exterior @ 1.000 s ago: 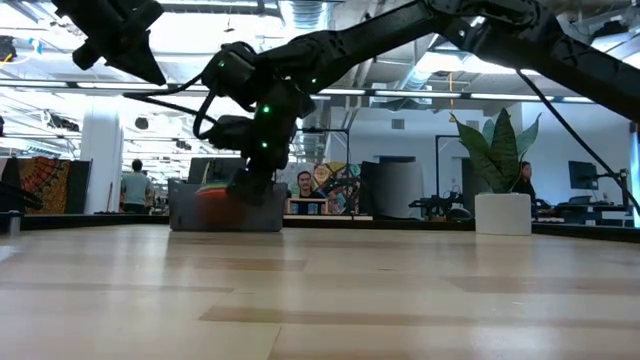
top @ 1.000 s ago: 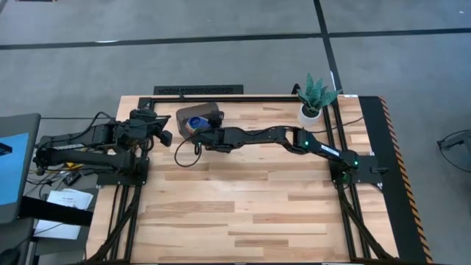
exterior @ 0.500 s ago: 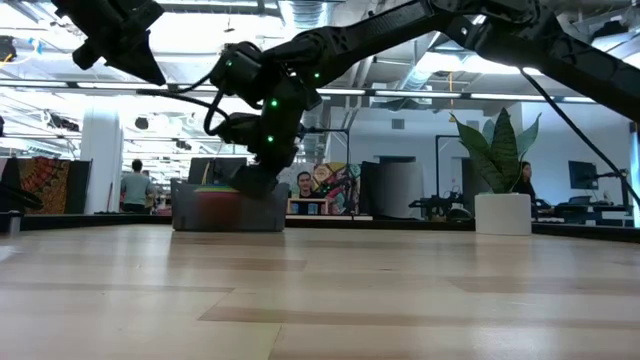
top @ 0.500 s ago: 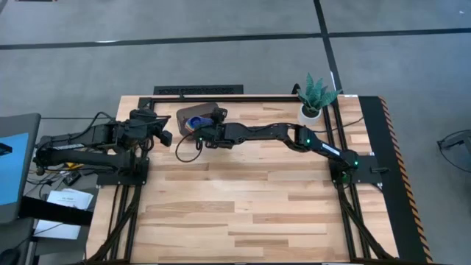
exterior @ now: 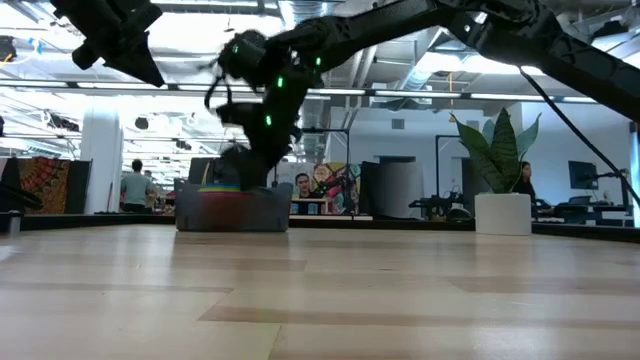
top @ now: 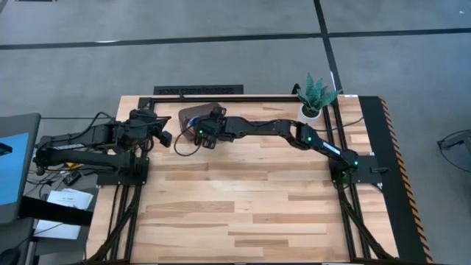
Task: Nest measuring cups in basket
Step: Return To Home Position
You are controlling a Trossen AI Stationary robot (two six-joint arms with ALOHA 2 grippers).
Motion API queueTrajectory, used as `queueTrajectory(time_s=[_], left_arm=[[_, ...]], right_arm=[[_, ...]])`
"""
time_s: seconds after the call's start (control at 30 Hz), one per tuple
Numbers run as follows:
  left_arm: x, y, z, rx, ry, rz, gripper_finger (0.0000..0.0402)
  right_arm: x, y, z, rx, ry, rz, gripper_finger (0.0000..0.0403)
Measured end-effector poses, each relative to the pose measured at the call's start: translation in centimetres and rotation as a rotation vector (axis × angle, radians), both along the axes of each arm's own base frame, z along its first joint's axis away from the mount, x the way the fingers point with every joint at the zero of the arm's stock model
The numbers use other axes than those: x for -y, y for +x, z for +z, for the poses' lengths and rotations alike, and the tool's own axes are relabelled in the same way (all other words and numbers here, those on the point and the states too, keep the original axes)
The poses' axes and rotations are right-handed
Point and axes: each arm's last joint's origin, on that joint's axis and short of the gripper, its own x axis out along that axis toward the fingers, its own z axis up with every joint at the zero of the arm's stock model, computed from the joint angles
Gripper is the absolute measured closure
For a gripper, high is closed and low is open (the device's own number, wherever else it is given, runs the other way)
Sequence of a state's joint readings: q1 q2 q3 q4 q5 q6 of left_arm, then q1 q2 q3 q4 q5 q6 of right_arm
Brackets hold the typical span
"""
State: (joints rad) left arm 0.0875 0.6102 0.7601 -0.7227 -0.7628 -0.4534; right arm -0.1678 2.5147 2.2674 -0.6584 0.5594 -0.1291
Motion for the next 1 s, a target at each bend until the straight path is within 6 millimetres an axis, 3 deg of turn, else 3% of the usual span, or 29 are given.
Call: queueTrajectory(time_s=[0.23, 0.33, 0.43, 0.57, 0.77, 1.0], left_arm=[[0.0, -0.3, 0.2, 0.026, 0.001, -0.003, 0.0401], [0.1, -0.6, 0.5, 0.042, 0.018, -0.015, 0.0401], [0.1, -0.8, 1.0, 0.072, 0.034, -0.053, 0.0401], [0.2, -0.6, 1.8, 0.123, 0.076, -0.124, 0.0401], [0.4, 1.5, 2.0, 0.266, 0.199, -0.29, 0.0401], [0.0, 3.9, 1.2, 0.308, 0.258, -0.404, 0.0401]], right_arm=[[1.5, -0.4, 5.4, 0.19, 0.201, 0.079, 0.0111], [2.2, -1.7, 7.4, 0.224, 0.349, 0.121, 0.0111], [2.7, -3.2, 11.0, 0.329, 0.487, 0.167, 0.0112], [2.3, -5.3, 15.7, 0.432, 0.539, 0.236, 0.0118], [0.3, -8.3, 22.8, 0.624, 0.482, 0.349, 0.0135], [-1.8, -11.4, 26.9, 0.674, 0.479, 0.415, 0.0201]])
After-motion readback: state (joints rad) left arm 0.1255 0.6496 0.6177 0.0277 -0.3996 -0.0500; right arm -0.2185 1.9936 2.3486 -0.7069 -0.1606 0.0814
